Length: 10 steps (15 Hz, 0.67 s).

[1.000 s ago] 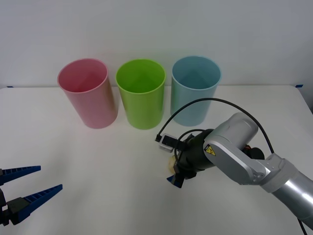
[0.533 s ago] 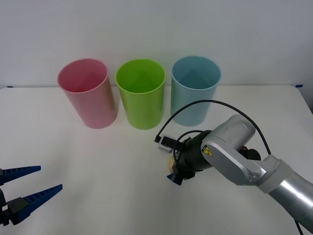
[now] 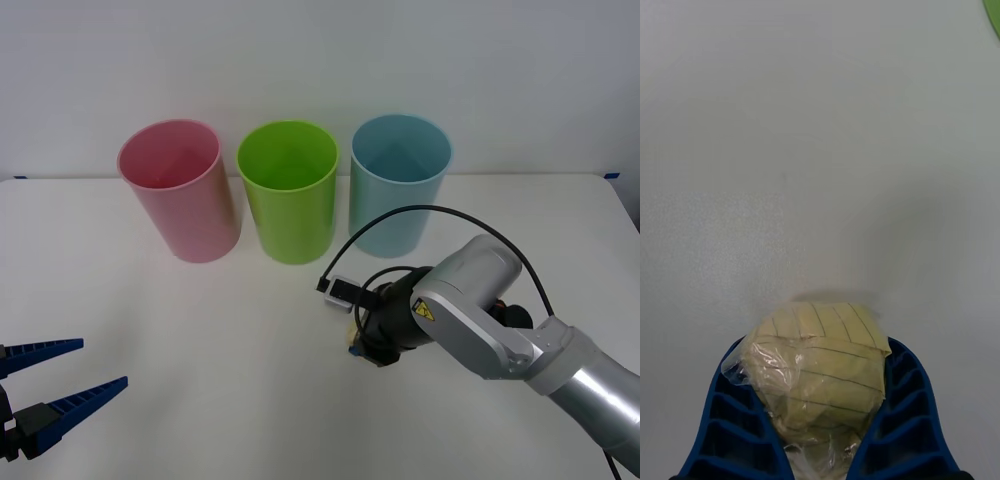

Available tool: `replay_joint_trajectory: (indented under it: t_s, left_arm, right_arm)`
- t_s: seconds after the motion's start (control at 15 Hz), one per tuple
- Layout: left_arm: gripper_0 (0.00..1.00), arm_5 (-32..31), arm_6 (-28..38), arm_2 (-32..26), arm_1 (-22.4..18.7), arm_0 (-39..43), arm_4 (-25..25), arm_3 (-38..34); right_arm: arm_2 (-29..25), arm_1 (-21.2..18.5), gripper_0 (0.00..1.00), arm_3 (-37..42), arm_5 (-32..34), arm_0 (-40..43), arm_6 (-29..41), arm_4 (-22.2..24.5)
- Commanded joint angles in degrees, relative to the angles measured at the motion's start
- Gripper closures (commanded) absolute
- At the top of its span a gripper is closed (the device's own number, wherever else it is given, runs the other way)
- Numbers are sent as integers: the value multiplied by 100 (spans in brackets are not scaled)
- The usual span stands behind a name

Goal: Put cans in the blue bin and PET bottles in the pink bin and trash in the green bin.

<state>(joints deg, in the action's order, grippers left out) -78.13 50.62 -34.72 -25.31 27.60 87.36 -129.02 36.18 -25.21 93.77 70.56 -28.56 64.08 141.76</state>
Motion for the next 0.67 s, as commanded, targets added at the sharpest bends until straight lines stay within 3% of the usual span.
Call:
replay_joint_trajectory:
  t_s: [0.07,0.33,0.67]
  left_arm:
    - [0,0,0,0,0,0,0,0]
    - [0,0,0,0,0,0,0,0]
    - [0,0,0,0,0,0,0,0]
  right_arm:
    - [-6,7,100,53,-7,8,-1,1]
    - [-129,-424,100,1073,2,237,166,-131]
    - [-1219,-749,100,2831,257,1520,-1,-491]
